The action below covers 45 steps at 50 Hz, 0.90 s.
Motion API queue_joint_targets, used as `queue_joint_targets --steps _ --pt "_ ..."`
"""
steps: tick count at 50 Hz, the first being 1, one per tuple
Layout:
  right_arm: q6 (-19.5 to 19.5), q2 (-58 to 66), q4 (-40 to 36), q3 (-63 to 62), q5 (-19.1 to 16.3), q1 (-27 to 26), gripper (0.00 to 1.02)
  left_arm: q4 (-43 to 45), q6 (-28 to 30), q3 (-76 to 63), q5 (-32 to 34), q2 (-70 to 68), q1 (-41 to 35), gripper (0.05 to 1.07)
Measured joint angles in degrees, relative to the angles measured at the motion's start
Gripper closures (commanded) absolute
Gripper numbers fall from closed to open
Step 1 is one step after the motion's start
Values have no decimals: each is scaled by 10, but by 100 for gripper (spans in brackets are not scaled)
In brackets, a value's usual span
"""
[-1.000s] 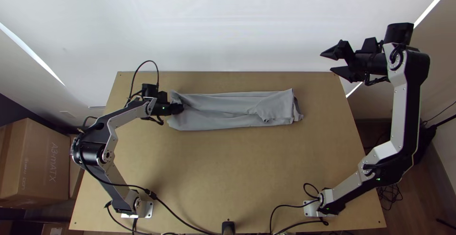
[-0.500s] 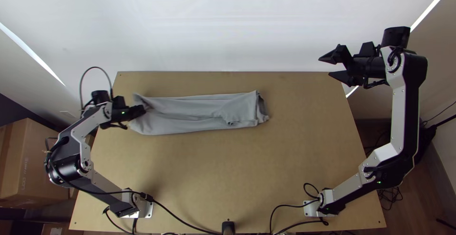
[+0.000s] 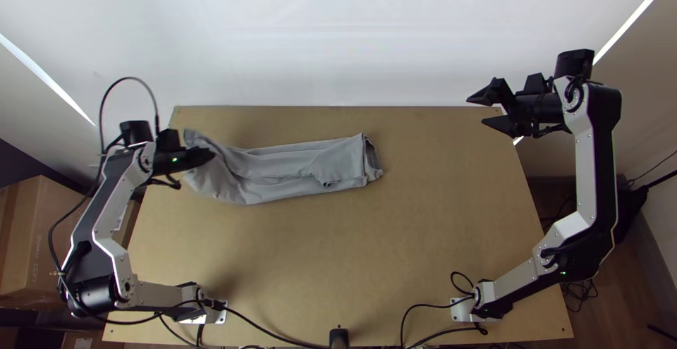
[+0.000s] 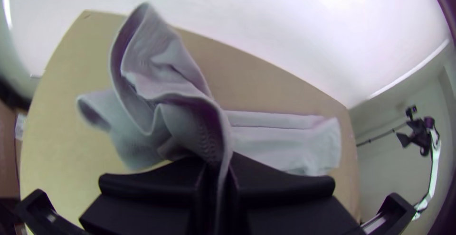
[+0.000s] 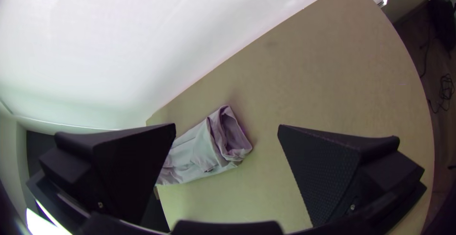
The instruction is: Fold the t-shirt
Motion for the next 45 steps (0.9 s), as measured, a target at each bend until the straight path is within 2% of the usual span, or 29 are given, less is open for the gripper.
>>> queue_joint_targets --steps 9,19,33,45 --pt "-2 -7 2 -6 0 1 3 0 -67 49 -5 -3 -131 105" --pt "-6 -22 2 -15 0 -2 3 0 -116 129 -35 48 -230 105" --pt "-10 -37 7 -41 0 -16 3 -5 -153 245 -72 157 -331 105" --pt "-10 -49 15 -71 0 -24 3 -15 -183 350 -82 251 -382 105"
